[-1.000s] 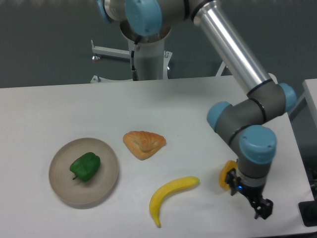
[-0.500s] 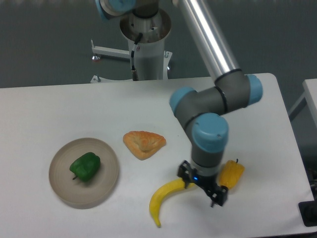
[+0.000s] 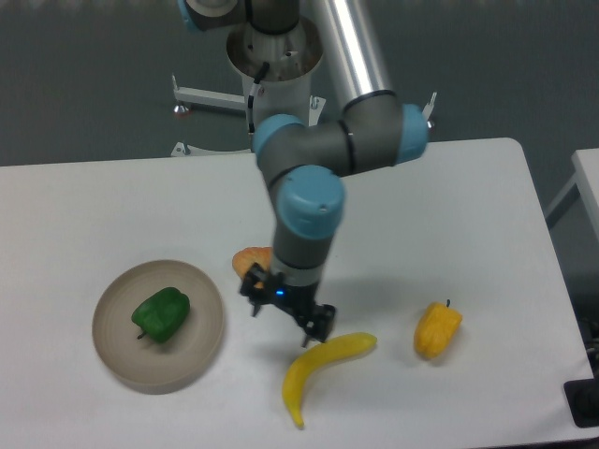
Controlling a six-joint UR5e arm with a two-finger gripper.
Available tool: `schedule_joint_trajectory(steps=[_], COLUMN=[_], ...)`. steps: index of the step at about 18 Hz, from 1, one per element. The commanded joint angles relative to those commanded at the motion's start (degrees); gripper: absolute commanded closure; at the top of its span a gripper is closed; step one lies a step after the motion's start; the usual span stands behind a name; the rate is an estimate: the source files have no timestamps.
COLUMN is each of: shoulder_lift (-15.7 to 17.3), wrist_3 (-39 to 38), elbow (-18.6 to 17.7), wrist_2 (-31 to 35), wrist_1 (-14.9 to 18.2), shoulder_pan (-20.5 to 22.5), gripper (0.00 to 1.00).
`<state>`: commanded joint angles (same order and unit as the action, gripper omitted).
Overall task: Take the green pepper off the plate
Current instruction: 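Move the gripper across the table to above the green pepper on the plate, then lower the open gripper down around the green pepper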
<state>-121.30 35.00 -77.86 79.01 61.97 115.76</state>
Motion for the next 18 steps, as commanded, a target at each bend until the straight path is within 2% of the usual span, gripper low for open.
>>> schedule_joint_trajectory(steps=[3,6,13,18], shoulder_lift=[3.3,4.6,3.4,2.2], wrist_3=[-1.7,-2.9,-3.2,-2.8], elbow=[-5.3,-7.6,-9.0,-8.9], wrist_2=[0.0,-0.1,0.2,0.3], wrist_1=[-1.9,-2.0,-6.3,-6.9], shoulder_pan=[-2.0,-3.7,-7.2,-7.7], gripper=[0.00,0.00,0.00,0.00])
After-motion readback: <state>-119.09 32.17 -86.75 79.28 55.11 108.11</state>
